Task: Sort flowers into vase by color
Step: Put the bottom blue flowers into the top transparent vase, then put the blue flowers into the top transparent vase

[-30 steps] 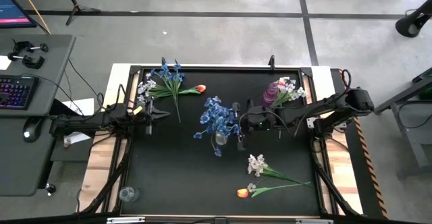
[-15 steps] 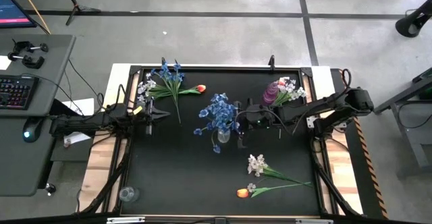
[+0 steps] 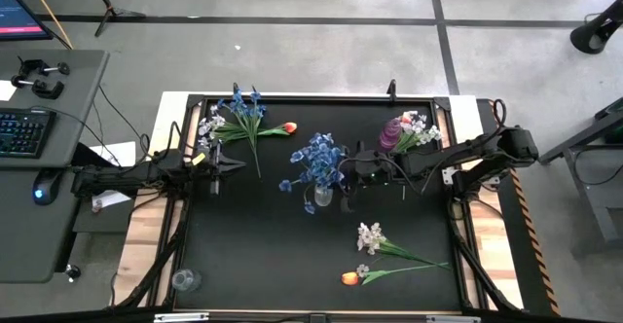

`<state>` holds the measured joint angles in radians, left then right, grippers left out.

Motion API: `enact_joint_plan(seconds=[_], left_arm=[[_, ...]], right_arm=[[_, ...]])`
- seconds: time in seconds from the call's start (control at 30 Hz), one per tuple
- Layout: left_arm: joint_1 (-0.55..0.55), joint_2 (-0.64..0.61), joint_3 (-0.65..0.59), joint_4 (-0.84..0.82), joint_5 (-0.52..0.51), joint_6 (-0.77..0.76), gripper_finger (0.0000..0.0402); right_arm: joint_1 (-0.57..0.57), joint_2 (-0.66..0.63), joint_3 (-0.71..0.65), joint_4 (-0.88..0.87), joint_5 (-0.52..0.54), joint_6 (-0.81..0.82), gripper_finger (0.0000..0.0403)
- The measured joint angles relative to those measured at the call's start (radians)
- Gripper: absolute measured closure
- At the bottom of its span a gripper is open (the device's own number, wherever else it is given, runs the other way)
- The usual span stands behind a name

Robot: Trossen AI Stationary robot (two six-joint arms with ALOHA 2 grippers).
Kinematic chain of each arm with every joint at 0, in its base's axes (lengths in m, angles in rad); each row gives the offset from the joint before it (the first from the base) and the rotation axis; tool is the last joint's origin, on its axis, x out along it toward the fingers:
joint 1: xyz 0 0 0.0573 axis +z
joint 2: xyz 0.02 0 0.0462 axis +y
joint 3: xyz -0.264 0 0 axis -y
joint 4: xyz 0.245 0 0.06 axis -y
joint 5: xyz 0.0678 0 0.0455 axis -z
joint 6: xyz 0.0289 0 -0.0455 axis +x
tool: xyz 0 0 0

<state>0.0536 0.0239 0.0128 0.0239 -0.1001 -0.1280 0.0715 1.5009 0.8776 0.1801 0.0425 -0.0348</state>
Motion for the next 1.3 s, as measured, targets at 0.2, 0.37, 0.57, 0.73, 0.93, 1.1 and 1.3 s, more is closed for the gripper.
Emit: enact_joint_plan(seconds=[0.2,0.37,0.57,0.73,0.93,1.1,1.3], left_arm=[[0.000,0.000,0.000,0.000,0.000,0.000,0.0401],[0.000,0.000,0.000,0.000,0.000,0.000,0.0401],[0.000,0.000,0.000,0.000,0.000,0.000,0.0401],[0.000,0.000,0.000,0.000,0.000,0.000,0.0401],[0.000,0.000,0.000,0.000,0.000,0.000,0.0401],[0.000,0.000,0.000,0.000,0.000,0.000,0.0401],[0.000,0.000,0.000,0.000,0.000,0.000,0.0401]], right_arm=[[0.003,0.000,0.044,-0.053,-0.001,-0.021,0.0266],[0.003,-0.001,0.119,-0.205,-0.002,-0.025,0.0191],[0.003,-0.001,0.180,-0.361,-0.045,-0.044,0.0144],[0.003,-0.001,0.235,-0.444,-0.046,-0.080,0.0140],[0.003,-0.002,0.314,-0.576,-0.047,-0.102,0.0140],[0.003,-0.002,0.401,-0.758,-0.048,-0.129,0.0140],[0.003,-0.012,0.486,-0.998,-0.047,-0.122,0.0140]])
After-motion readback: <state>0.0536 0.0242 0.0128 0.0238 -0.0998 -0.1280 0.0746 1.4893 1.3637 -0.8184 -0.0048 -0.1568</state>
